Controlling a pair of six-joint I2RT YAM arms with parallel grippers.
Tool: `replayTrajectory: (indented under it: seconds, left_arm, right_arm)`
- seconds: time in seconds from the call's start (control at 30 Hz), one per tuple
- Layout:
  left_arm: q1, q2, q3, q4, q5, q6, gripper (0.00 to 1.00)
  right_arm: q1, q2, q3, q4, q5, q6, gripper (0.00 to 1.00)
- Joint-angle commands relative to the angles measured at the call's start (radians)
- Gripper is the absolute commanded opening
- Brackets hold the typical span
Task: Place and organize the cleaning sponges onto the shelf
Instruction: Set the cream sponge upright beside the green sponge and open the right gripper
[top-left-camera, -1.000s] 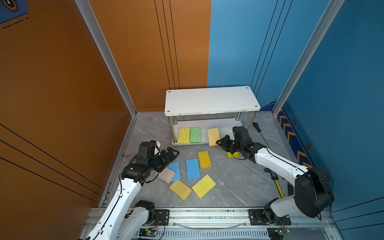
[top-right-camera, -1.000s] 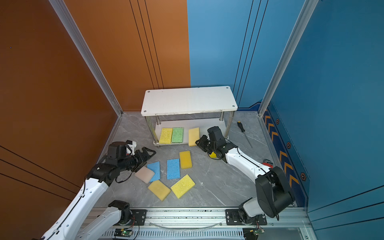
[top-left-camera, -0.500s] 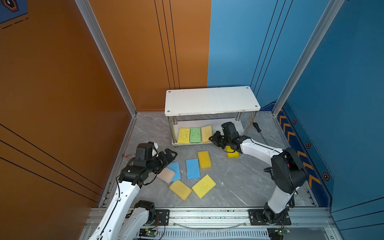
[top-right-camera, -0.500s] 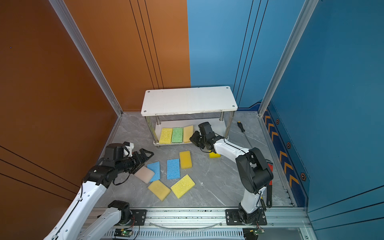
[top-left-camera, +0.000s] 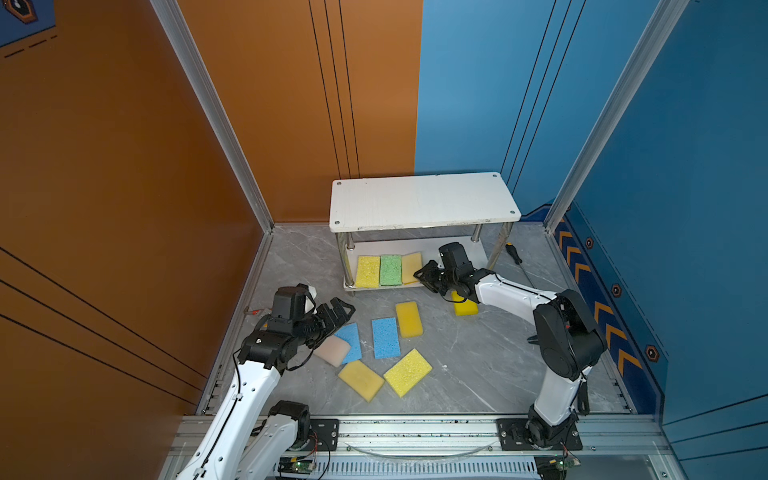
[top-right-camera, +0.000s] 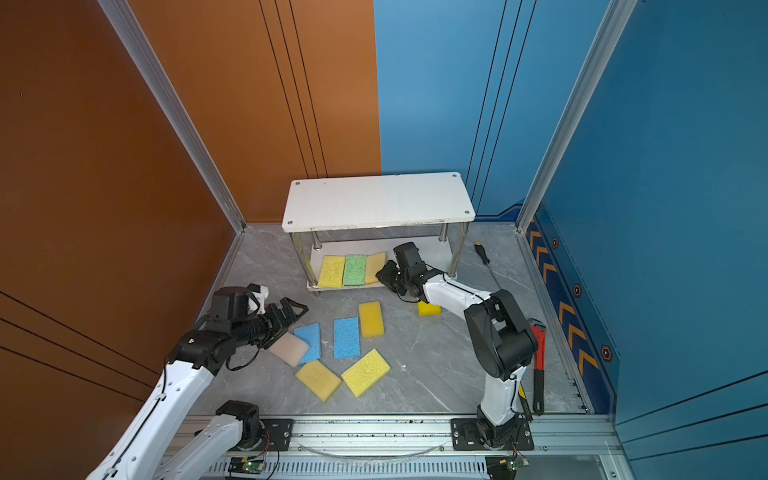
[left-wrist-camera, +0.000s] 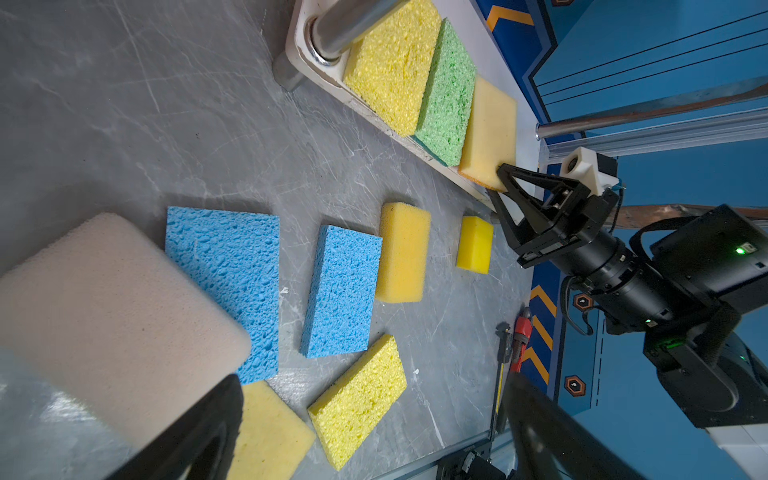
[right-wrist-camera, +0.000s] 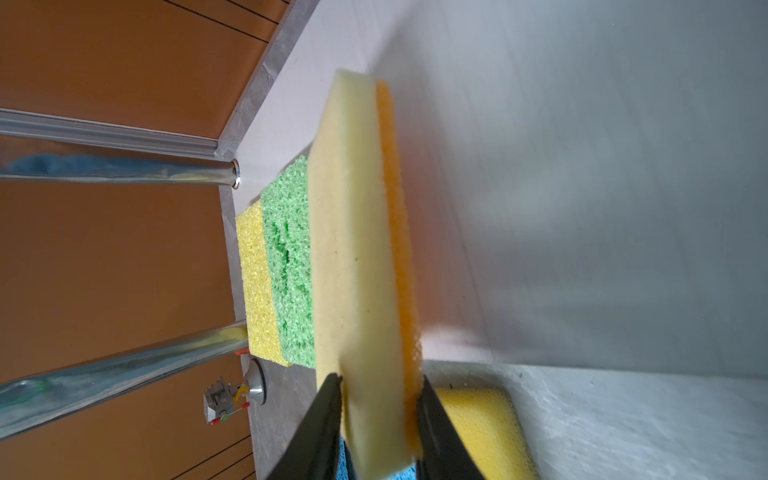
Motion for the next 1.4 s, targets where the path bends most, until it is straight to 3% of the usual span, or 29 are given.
replayTrajectory:
  seconds: [0.0,0.13,0.4,0.67,1.1,1.37]
  left_arm:
    - [0.0,0.0,0.011,-0.022,-0.019,0.024,0.98]
    - [-0.001,0.0,0.009,-0.023,-0.018,0.021,0.98]
    - [0.0,0.001,0.009,-0.023,-0.014,0.011,0.98]
    - [-0.001,0.004,0.006,-0.024,-0.013,0.003,0.98]
    - [-0.001,0.006,0.001,-0.021,-0.016,0.003,0.99]
    - [-0.001,0.003,0.0,-0.02,-0.014,0.004,0.99]
  right_arm:
    - [0.001,0.019,0.023,0.011,-0.004,-0.002,0.44]
    - [0.001,0.021,0.025,0.005,-0.013,-0.001,0.54]
    - [-0.008,-0.011,0.037,-0.146,0.034,-0.038,0.61]
    - [-0.006,-0.033,0.038,-0.175,0.029,-0.07,0.68]
    - [0.029,-0.109,-0.03,-0.202,-0.01,-0.113,0.65]
    - [0.052,-0.079,-0.039,-0.215,0.004,-0.104,0.56]
